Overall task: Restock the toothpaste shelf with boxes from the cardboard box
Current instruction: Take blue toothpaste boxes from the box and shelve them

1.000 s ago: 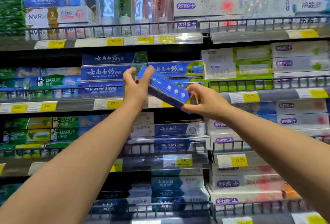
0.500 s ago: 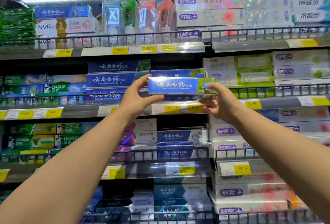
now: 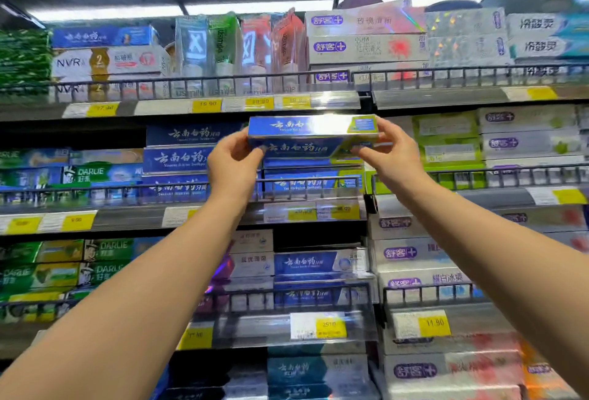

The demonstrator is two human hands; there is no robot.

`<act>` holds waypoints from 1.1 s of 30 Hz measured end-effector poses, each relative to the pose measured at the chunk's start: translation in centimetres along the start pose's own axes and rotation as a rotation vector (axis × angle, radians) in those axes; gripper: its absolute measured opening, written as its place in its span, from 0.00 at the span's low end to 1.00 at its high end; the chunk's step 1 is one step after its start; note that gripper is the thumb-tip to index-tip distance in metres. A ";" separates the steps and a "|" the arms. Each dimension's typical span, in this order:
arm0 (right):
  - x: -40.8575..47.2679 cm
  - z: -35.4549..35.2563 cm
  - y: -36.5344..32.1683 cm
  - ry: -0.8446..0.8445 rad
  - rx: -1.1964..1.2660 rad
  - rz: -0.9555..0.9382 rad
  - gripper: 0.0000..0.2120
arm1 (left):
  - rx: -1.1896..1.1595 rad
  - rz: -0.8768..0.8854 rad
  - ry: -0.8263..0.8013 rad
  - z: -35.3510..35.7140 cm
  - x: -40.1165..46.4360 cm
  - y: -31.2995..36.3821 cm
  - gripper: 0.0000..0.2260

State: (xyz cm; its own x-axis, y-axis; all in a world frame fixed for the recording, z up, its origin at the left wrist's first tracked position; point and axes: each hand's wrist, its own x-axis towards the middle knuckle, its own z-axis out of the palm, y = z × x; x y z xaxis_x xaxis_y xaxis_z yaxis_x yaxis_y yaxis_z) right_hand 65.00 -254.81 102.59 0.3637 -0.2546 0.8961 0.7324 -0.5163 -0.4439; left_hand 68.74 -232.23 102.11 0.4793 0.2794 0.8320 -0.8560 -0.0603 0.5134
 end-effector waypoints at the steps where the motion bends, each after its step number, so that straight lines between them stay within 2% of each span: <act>1: 0.3 0.2 -0.2 0.005 0.053 -0.006 0.26 | 0.013 0.036 0.012 0.2 0.4 0.1 0.16; 5: 1.6 1.3 0.1 0.022 0.251 0.087 0.25 | 0.038 0.073 -0.036 1.0 1.7 -0.1 0.17; 10: 3.1 2.5 1.4 0.111 0.311 0.066 0.13 | 0.039 0.107 -0.012 2.1 2.6 -0.9 0.10; 18: 4.6 4.0 2.8 0.127 0.217 0.059 0.18 | 0.127 0.082 -0.029 3.0 4.1 -2.6 0.12; 24: 5.5 4.6 3.9 0.253 0.070 0.143 0.14 | 0.339 0.006 0.008 3.3 5.3 -3.2 0.15; 28: 5.5 4.8 4.0 0.304 0.138 0.248 0.15 | 0.288 -0.111 0.045 3.6 5.6 -3.7 0.14; 33: 5.4 5.0 3.9 0.358 0.273 0.365 0.06 | 0.173 -0.191 0.115 3.8 6.0 -4.2 0.11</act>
State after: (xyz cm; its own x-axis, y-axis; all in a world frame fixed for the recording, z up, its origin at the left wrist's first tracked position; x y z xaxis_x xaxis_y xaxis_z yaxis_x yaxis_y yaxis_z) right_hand 72.73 -254.10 105.65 0.4375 -0.6620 0.6085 0.7358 -0.1254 -0.6655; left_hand 75.90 -233.96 105.74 0.5953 0.4080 0.6922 -0.7015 -0.1562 0.6954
